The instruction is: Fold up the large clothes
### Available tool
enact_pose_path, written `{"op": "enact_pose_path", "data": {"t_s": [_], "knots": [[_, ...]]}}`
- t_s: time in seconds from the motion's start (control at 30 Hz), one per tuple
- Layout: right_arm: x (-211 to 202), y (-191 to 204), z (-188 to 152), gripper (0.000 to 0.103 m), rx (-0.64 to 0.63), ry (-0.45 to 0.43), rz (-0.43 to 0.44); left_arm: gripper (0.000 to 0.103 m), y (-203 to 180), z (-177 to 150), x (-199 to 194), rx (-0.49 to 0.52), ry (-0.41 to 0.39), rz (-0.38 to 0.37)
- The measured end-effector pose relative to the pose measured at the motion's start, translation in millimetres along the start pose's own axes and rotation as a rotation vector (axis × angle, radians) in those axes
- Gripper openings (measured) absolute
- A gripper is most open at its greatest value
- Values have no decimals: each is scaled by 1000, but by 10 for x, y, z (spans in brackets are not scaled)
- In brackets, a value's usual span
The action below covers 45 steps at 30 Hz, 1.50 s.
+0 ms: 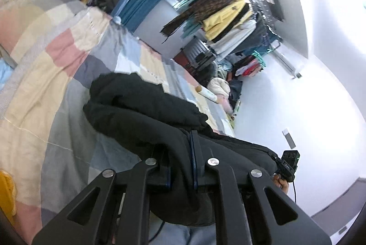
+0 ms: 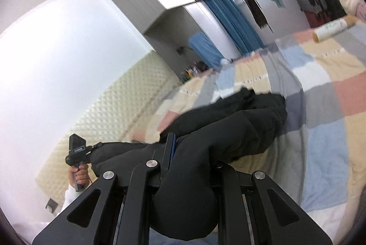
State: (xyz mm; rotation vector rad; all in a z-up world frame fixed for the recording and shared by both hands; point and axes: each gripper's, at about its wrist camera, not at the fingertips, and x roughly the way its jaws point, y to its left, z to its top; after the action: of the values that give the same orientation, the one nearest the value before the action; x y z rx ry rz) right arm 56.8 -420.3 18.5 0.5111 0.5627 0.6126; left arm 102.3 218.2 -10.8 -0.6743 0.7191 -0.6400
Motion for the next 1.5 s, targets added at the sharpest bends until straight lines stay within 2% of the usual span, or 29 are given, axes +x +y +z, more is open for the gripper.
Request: {"op": "enact_pose_path", "data": {"t_s": [0.2,0.33,0.5,0.57,0.8,0.93,1.07,1.27,1.5], "knots": [[-441,401,-309,12,-23,-49,14,13,-169,-317,-295,-17,22,23],[-547,393,-437,12,24,-70,11,13,-159,-383,-285,-46,46,44],[-358,208,-312,12,68,-58,-3,13,-97,-239,-130,-48,65,68],[-263,137,-203,12,78,-56,-14,13,-40,-65,5,-49,77,76],[307,-299,384,12,149,-50,-47,14,131,586,529,-50,86,118],[791,-667,740,12,195,-22,-126,14,288,974,1040,-52,105,195],[1296,-1093,945,12,258,12,-226,14,493,1196,1516,-54,119,296],[1957,-1778,951,12,384,71,-350,16,785,1309,2245,-7,141,466],[2540,-2431,709,11,482,168,-437,17,1228,1257,2862,-29,188,567]]}}
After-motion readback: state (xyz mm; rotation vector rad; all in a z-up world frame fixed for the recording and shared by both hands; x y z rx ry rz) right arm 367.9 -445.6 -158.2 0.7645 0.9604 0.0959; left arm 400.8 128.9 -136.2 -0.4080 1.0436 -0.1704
